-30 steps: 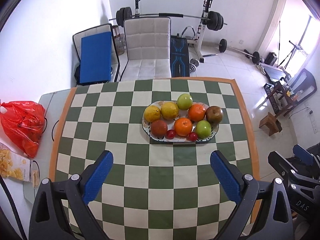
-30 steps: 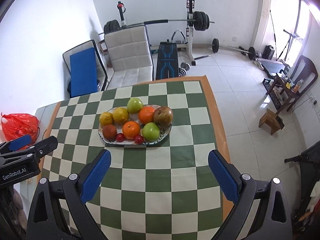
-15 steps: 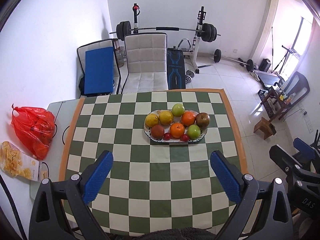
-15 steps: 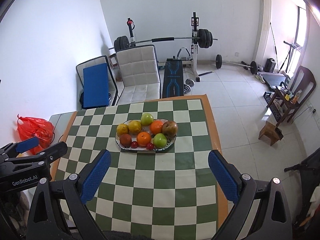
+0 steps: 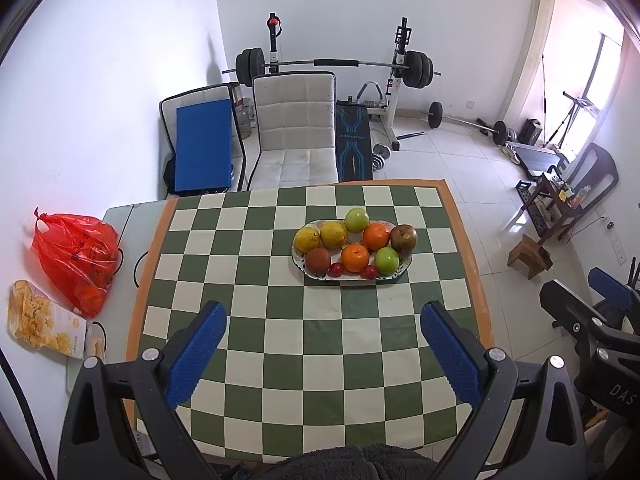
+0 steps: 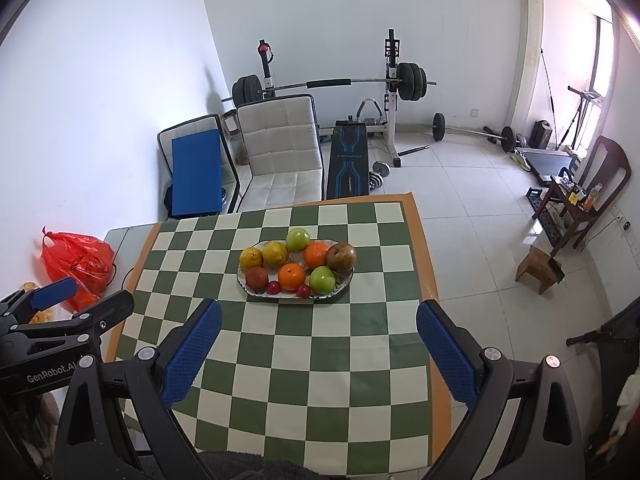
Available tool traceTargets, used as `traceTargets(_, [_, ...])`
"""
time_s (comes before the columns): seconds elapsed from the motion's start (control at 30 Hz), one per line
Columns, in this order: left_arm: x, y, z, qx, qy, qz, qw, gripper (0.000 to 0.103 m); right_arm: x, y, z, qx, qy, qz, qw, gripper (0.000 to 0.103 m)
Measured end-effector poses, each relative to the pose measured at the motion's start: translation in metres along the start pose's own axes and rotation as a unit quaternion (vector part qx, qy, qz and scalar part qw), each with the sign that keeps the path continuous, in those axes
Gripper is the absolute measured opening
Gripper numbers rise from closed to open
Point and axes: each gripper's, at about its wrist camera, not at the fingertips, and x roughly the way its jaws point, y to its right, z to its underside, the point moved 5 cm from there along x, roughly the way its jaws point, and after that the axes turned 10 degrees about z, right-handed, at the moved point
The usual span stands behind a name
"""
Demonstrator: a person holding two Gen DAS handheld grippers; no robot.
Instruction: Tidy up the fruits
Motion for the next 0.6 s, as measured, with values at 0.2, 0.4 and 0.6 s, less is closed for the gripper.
traceTargets(0.2, [0.004, -0.004, -0.001, -0.006, 0.003, 0.001, 1.0, 0.1, 0.006, -0.001, 0.0, -0.001, -0.004, -0.002, 1.0, 0.1])
traceTargets(0.4, [0.023, -0.008, -0.006, -0.002, 0.025, -0.013, 0.9996, 0.1, 0.033, -0.005, -0.004, -0.005, 0.001, 0.006, 1.0, 0.1])
traceTargets(0.6, [0.061, -0.013, -0.01, -0.004, 0.01, -0.022, 0.9997, 0.103, 0.079, -0.007, -0.01, -0.006, 0.007, 0.017, 1.0, 0.1])
